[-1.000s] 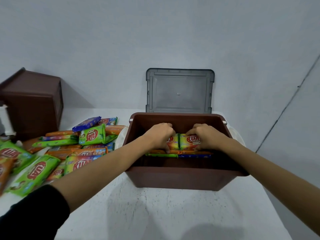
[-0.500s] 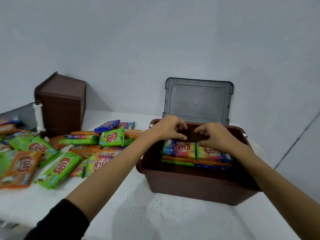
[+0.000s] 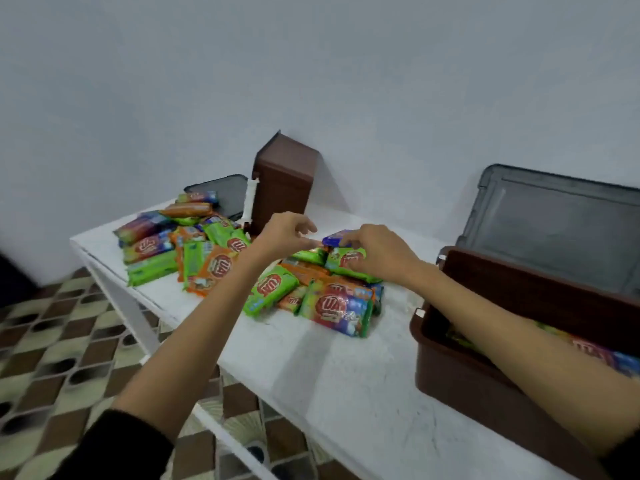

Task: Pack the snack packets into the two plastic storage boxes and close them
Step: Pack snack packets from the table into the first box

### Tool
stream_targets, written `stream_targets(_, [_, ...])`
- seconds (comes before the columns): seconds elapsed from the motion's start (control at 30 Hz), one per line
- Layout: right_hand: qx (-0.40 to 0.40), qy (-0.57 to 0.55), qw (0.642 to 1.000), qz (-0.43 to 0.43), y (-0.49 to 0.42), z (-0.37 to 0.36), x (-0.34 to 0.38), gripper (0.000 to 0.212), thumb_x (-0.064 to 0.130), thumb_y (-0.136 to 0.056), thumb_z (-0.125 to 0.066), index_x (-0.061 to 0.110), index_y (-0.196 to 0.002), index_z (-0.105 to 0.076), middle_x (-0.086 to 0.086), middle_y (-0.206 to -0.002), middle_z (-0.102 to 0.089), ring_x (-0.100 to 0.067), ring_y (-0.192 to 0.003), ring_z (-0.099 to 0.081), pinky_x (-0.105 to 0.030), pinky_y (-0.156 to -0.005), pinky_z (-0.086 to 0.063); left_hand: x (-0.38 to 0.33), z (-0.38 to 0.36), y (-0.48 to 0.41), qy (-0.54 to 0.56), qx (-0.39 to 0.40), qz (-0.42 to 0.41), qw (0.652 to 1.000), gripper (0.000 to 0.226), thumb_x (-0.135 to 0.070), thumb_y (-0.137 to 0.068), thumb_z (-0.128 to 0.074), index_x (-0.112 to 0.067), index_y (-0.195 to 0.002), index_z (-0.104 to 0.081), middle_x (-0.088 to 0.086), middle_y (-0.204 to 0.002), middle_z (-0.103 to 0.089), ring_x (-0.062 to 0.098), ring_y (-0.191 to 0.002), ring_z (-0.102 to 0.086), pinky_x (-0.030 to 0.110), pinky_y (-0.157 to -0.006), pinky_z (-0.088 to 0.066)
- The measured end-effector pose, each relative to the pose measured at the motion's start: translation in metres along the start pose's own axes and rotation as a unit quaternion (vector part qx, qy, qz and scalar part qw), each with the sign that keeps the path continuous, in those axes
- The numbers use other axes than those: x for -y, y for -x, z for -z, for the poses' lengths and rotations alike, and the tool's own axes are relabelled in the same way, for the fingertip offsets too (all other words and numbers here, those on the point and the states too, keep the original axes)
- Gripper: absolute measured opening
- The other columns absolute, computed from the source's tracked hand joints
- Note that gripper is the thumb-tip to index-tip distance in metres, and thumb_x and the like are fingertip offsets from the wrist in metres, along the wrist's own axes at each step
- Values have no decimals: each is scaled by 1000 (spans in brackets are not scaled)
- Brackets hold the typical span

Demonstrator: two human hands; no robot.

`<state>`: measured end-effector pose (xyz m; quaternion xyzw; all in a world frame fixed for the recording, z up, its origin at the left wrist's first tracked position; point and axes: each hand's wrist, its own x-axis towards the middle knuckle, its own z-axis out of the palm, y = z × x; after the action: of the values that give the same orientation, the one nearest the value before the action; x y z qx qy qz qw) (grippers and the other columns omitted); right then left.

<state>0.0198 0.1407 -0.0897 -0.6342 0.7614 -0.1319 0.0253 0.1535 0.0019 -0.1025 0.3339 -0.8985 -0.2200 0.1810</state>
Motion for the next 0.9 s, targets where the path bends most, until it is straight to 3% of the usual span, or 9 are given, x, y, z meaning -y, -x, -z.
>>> stream_targets(0.13, [78, 85, 991, 72, -20, -38, 33, 54, 29, -80, -65, 22, -131, -49, -11, -121, -55, -27, -110, -53, -36, -85, -46, 47, 0, 21, -26, 27, 84, 996, 43, -24, -79, -71, -9, -118, -61, 12, -118, -63, 24, -109, -59, 27, -85, -43])
stream_targets(0.23, [168, 180, 966, 78, -25, -71, 42, 83, 40, -77, -69, 24, -145, -25, -14, -135, -36, -32, -122, -39, -42, -94, -44, 71, -10, 33, -50, 72, 125, 988, 61, -33, -79, -71, -11, -132, -49, 10, -136, -51, 25, -124, -47, 32, -98, -39])
stream_targets(0.33, [216, 271, 935, 73, -26, -99, 44, 90, 45, -73, -71, 20, -144, -21, -17, -143, -23, -38, -128, -28, -52, -96, -45, 82, -25, 44, -60, 107, 143, 982, 75, -43, -76, -71, -18, -139, -39, 11, -141, -44, 27, -129, -41, 37, -102, -39])
stream_targets(0.5, [171, 275, 943, 71, -26, -110, 39, 69, 25, -82, -64, 13, -138, -27, -17, -139, -29, -38, -124, -32, -50, -96, -46, 80, -47, 53, -89, 52, 132, 986, 79, -49, -74, -70, -26, -141, -36, 9, -142, -44, 27, -129, -43, 41, -102, -42])
stream_targets(0.67, [188, 293, 936, 52, -19, -107, 41, 87, 26, -80, -68, 18, -146, -13, -18, -144, -18, -39, -128, -28, -50, -95, -48, 78, -44, 53, -94, 27, 133, 986, 73, -42, -74, -73, -24, -138, -43, 6, -137, -51, 23, -124, -49, 38, -97, -46])
stream_targets(0.77, [192, 293, 935, 51, -17, -103, 42, 88, 29, -76, -72, 17, -144, -17, -19, -141, -21, -39, -124, -32, -49, -93, -49, 77, -43, 55, -88, 6, 141, 986, 71, -40, -71, -75, -24, -135, -47, 5, -135, -54, 22, -121, -52, 36, -94, -48])
stream_targets(0.9, [172, 239, 955, 17, -18, -94, 44, 89, 25, -71, -77, 11, -138, -20, -18, -136, -29, -38, -124, -32, -52, -94, -48, 76, -38, 60, -98, -17, 147, 984, 70, -41, -70, -76, -26, -133, -50, 5, -122, -62, 21, -109, -57, 30, -77, -46])
